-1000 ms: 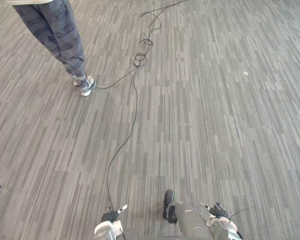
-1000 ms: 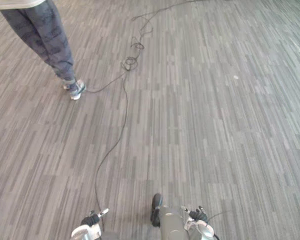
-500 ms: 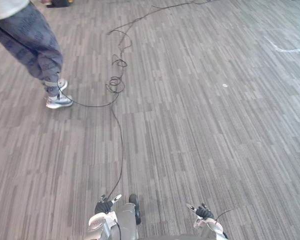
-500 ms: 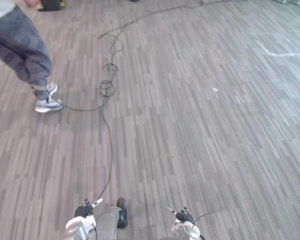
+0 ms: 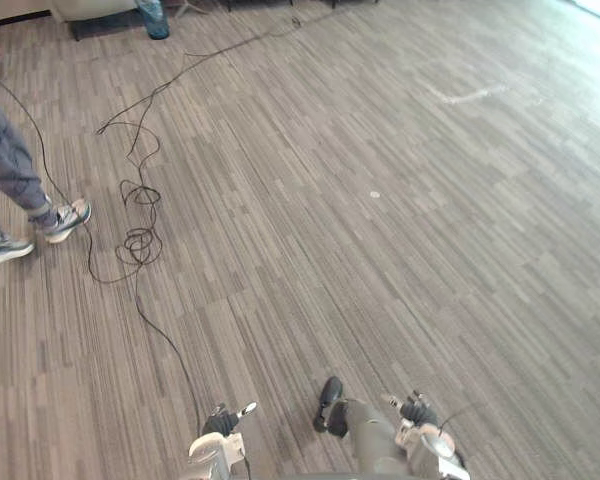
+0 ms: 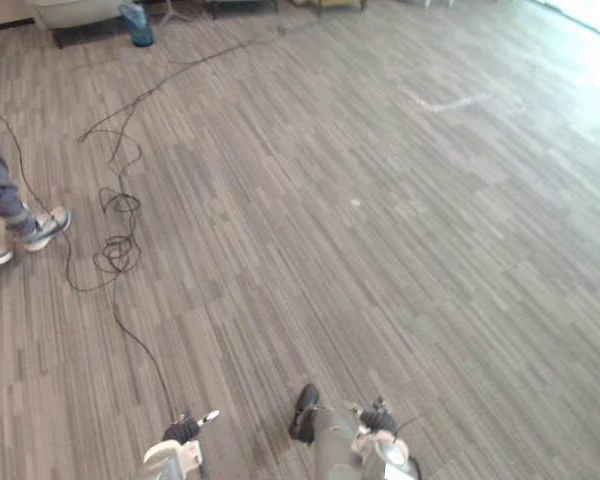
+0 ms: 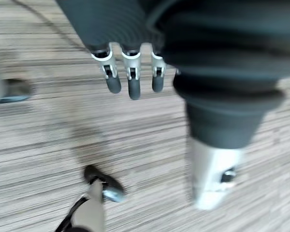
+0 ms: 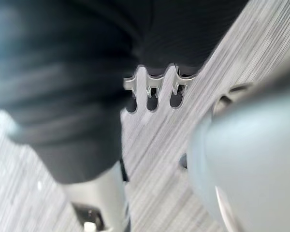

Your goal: Pick up cushions and gather them together orderly.

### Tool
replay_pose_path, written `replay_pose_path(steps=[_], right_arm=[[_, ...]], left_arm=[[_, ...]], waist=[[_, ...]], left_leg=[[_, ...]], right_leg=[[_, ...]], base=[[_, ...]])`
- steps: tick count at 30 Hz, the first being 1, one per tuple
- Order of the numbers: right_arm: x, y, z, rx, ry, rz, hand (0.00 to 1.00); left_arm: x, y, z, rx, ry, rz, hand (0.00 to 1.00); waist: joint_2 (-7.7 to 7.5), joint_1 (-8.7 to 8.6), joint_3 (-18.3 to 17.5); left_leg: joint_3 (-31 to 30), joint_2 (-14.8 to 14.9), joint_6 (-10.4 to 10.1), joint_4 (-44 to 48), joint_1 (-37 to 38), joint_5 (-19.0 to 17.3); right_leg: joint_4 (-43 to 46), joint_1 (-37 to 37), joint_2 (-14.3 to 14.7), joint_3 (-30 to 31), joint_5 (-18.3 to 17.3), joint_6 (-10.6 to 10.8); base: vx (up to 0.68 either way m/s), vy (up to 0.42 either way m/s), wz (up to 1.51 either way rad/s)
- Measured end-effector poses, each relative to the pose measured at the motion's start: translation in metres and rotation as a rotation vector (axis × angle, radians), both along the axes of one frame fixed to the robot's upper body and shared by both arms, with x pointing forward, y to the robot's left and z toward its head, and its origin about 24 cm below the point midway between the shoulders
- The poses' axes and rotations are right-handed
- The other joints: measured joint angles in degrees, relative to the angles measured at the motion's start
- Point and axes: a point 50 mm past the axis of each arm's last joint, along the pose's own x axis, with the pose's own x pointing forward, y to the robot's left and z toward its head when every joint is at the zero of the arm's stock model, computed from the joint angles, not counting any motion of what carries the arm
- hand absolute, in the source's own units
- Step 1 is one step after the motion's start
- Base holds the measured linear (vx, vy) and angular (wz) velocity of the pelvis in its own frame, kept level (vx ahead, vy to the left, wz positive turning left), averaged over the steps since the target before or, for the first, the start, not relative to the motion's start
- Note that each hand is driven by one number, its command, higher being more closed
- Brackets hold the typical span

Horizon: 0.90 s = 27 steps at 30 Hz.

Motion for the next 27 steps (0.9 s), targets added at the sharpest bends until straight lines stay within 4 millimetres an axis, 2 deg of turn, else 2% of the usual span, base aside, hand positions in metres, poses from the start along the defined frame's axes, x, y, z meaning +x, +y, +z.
replay_pose_path(steps=[1, 2, 3, 4, 6, 7, 8, 9, 10, 11, 12, 13, 14, 15, 16, 17, 18, 19, 20, 21, 23, 24, 25, 26, 27], right_arm=[[0.001, -0.001, 0.001, -0.004, -0.006, -0.001, 0.00], [0.002, 0.000, 0.001, -0.003, -0.006, 0.000, 0.00], [0.003, 0.006, 0.000, 0.008, -0.004, 0.012, 0.00], [0.003, 0.009, 0.000, 0.016, 0.001, 0.021, 0.00], [-0.002, 0.018, -0.004, 0.041, 0.025, 0.023, 0.00], [-0.001, 0.020, -0.005, 0.054, 0.030, 0.022, 0.00], [-0.002, 0.020, -0.006, 0.055, 0.031, 0.020, 0.00], [-0.004, 0.021, -0.007, 0.058, 0.039, 0.016, 0.00], [-0.007, 0.020, -0.008, 0.057, 0.054, 0.020, 0.00], [-0.007, 0.020, -0.009, 0.056, 0.058, 0.022, 0.00], [-0.010, 0.020, -0.011, 0.057, 0.079, 0.029, 0.00], [-0.017, 0.026, -0.015, 0.075, 0.110, 0.041, 0.00], [-0.016, 0.027, -0.015, 0.078, 0.109, 0.050, 0.00], [-0.018, 0.027, -0.016, 0.078, 0.112, 0.049, 0.00], [-0.019, 0.026, -0.016, 0.074, 0.113, 0.047, 0.00], [-0.019, 0.026, -0.016, 0.073, 0.110, 0.049, 0.00], [-0.014, 0.027, -0.014, 0.064, 0.095, 0.070, 0.00], [-0.007, 0.026, -0.010, 0.053, 0.061, 0.080, 0.00], [-0.005, 0.026, -0.008, 0.047, 0.051, 0.086, 0.00], [-0.004, 0.026, -0.008, 0.042, 0.047, 0.097, 0.00], [0.001, 0.028, -0.005, 0.041, 0.025, 0.113, 0.00], [0.002, 0.028, -0.004, 0.042, 0.018, 0.116, 0.00], [0.005, 0.027, -0.004, 0.043, 0.011, 0.117, 0.00], [0.006, 0.025, -0.003, 0.043, 0.006, 0.107, 0.00], [0.007, 0.023, -0.003, 0.040, 0.005, 0.107, 0.00]], left_arm=[[0.000, 0.000, 0.001, -0.005, -0.009, 0.018, 0.00], [-0.001, 0.001, 0.001, -0.007, -0.012, 0.030, 0.00], [0.004, 0.004, 0.004, 0.002, -0.034, 0.034, 0.00], [0.007, 0.007, 0.006, 0.013, -0.049, 0.033, 0.00], [0.011, 0.010, 0.009, 0.024, -0.076, 0.035, 0.00], [0.015, 0.013, 0.013, 0.029, -0.102, 0.045, 0.00], [0.016, 0.012, 0.013, 0.028, -0.108, 0.046, 0.00], [0.017, 0.011, 0.014, 0.028, -0.119, 0.047, 0.00], [0.016, 0.011, 0.013, 0.029, -0.116, 0.044, 0.00], [0.015, 0.011, 0.013, 0.029, -0.114, 0.045, 0.00], [0.010, 0.012, 0.010, 0.033, -0.091, 0.042, 0.00], [0.000, 0.024, 0.007, 0.062, -0.053, 0.045, 0.00], [-0.002, 0.026, 0.006, 0.066, -0.045, 0.045, 0.00], [-0.003, 0.028, 0.005, 0.070, -0.035, 0.048, 0.00], [-0.006, 0.030, 0.004, 0.074, -0.022, 0.049, 0.00], [-0.007, 0.032, 0.004, 0.076, -0.018, 0.048, 0.00], [-0.008, 0.032, 0.004, 0.074, -0.010, 0.048, 0.00], [-0.010, 0.032, 0.002, 0.068, 0.010, 0.047, 0.00], [-0.012, 0.031, 0.001, 0.065, 0.019, 0.041, 0.00], [-0.012, 0.029, 0.001, 0.063, 0.020, 0.029, 0.00], [-0.005, 0.025, 0.002, 0.055, 0.000, 0.026, 0.00], [-0.004, 0.024, 0.002, 0.052, -0.002, 0.022, 0.00], [-0.004, 0.022, 0.002, 0.048, 0.004, 0.009, 0.00], [-0.005, 0.020, 0.001, 0.045, 0.014, -0.010, 0.00], [-0.004, 0.019, 0.001, 0.046, 0.013, -0.020, 0.00]], waist=[[1.41, 0.29, 0.12], [1.64, 0.60, 0.40], [1.06, 0.91, 1.08], [0.36, 0.98, 1.49], [-1.36, 1.19, 1.36], [-1.62, 2.20, 1.19], [-1.64, 2.54, 1.19], [-1.48, 3.35, 1.03], [-1.28, 3.73, 0.71], [-1.17, 3.76, 0.64], [-1.24, 4.25, -0.10], [-3.16, 3.68, -1.64], [-3.39, 3.59, -1.79], [-3.71, 3.71, -1.99], [-4.36, 3.86, -2.24], [-4.69, 3.88, -2.08], [-4.76, 3.84, -1.52], [-4.33, 3.32, -0.52], [-4.11, 3.08, -0.20], [-3.80, 2.80, -0.21], [-3.75, 2.67, -0.42], [-3.88, 2.56, -0.39], [-4.21, 2.22, -0.21], [-4.42, 1.64, -0.09], [-4.44, 1.15, -0.07]], left_leg=[[-2.91, 3.78, -1.34, 14.67, -6.45, 5.12], [-3.39, 5.22, -0.83, 20.47, -9.00, 3.86], [-3.90, 6.36, 0.10, 27.27, -13.76, -0.11], [-3.99, 6.21, 0.49, 28.46, -15.95, -2.09], [-2.47, 5.47, 2.13, 23.49, -22.14, -5.79], [-1.91, 4.20, 3.44, 14.23, -26.88, -7.20], [-2.29, 3.69, 3.50, 11.02, -27.97, -7.28], [-4.49, 1.41, 2.85, 0.49, -29.96, -6.34], [-9.64, -1.98, 1.25, -11.96, -30.76, -2.50], [-10.85, -2.42, 0.93, -13.95, -31.00, -0.83], [-13.79, -4.08, -0.55, -16.45, -30.93, 5.15], [-11.91, -6.32, 2.10, -14.72, -29.92, 4.68], [-11.20, -6.33, 2.93, -13.70, -29.97, 3.89], [-9.62, -6.16, 4.53, -10.94, -30.02, 1.87], [-6.81, -5.97, 5.74, -9.18, -28.36, -0.98], [-5.58, -6.11, 6.27, -9.34, -26.75, -2.06], [-3.45, -5.99, 6.97, -10.24, -22.90, -3.70], [-2.03, -5.86, 7.52, -10.89, -17.68, -5.07], [-1.54, -5.79, 7.69, -11.65, -15.00, -5.17], [-0.08, -5.48, 7.72, -12.99, -10.77, -5.20], [1.66, -4.72, 7.90, -17.82, -4.42, -6.55], [2.38, -4.89, 7.49, -20.30, -2.32, -6.81], [3.02, -5.36, 7.34, -23.48, -0.03, -6.88], [3.73, -5.82, 7.34, -25.43, 1.77, -6.87], [3.82, -6.13, 7.34, -26.31, 2.67, -6.87]], right_leg=[[-0.53, 2.31, 2.82, 1.86, -1.90, -0.70], [-0.77, 3.79, 4.06, 3.15, -2.71, -1.15], [-2.11, 7.77, 5.74, 5.48, -4.30, -1.59], [-3.31, 10.44, 6.08, 6.97, -5.23, -1.82], [-8.20, 17.43, 6.29, 11.05, -5.30, -0.70], [-11.58, 21.52, 6.19, 14.97, -5.59, 0.08], [-12.43, 22.34, 6.08, 15.90, -5.68, 0.53], [-14.05, 24.20, 5.31, 18.82, -6.46, 1.99], [-14.84, 25.92, 4.03, 22.10, -8.20, 3.48], [-15.17, 26.39, 3.82, 22.67, -8.58, 3.68], [-16.04, 27.88, 2.75, 25.60, -9.52, 5.30], [-15.27, 28.59, -0.22, 29.02, -10.40, 6.63], [-14.30, 28.13, -0.67, 29.37, -10.24, 6.75], [-10.43, 26.50, -1.22, 30.36, -10.09, 7.11], [-1.82, 23.24, -2.00, 30.66, -10.09, 8.36], [5.01, 20.34, -2.47, 30.50, -9.12, 10.72], [19.43, 13.97, -3.33, 29.93, -5.26, 17.09], [31.31, 9.71, -4.27, 27.60, -4.52, 18.19], [34.82, 8.44, -5.06, 25.28, -4.90, 17.36], [37.33, 6.34, -6.12, 21.11, -5.66, 15.64], [33.61, 1.34, -6.75, 13.28, -7.31, 12.54], [30.03, -0.42, -6.77, 11.20, -7.62, 12.01], [22.25, -2.45, -6.74, 7.87, -7.19, 11.51], [11.30, -3.86, -6.45, 4.96, -4.67, 10.43], [5.39, -4.23, -6.15, 4.39, -2.39, 10.07]], base=[[0.62, -0.128, -0.79], [0.73, -0.040, -1.05], [0.58, -0.013, -0.84], [0.58, -0.011, -0.89], [0.55, 0.040, -0.96], [0.66, 0.107, -1.03], [0.65, 0.187, -1.22], [0.52, 0.252, -1.13], [0.52, 0.287, -1.06], [0.44, 0.288, -1.07], [0.66, 0.403, -1.10], [0.69, 0.388, -1.09], [0.80, 0.430, -0.88], [0.61, 0.315, -0.69], [0.58, 0.310, -0.81], [0.51, 0.263, -0.95], [0.46, 0.213, -0.94], [0.44, 0.185, -0.85], [0.41, 0.131, -0.66], [0.33, 0.079, -0.48], [0.47, 0.081, -0.44], [0.55, 0.056, -0.34], [0.47, -0.011, -0.24], [0.46, -0.044, -0.15], [0.59, -0.136, 0.06]])
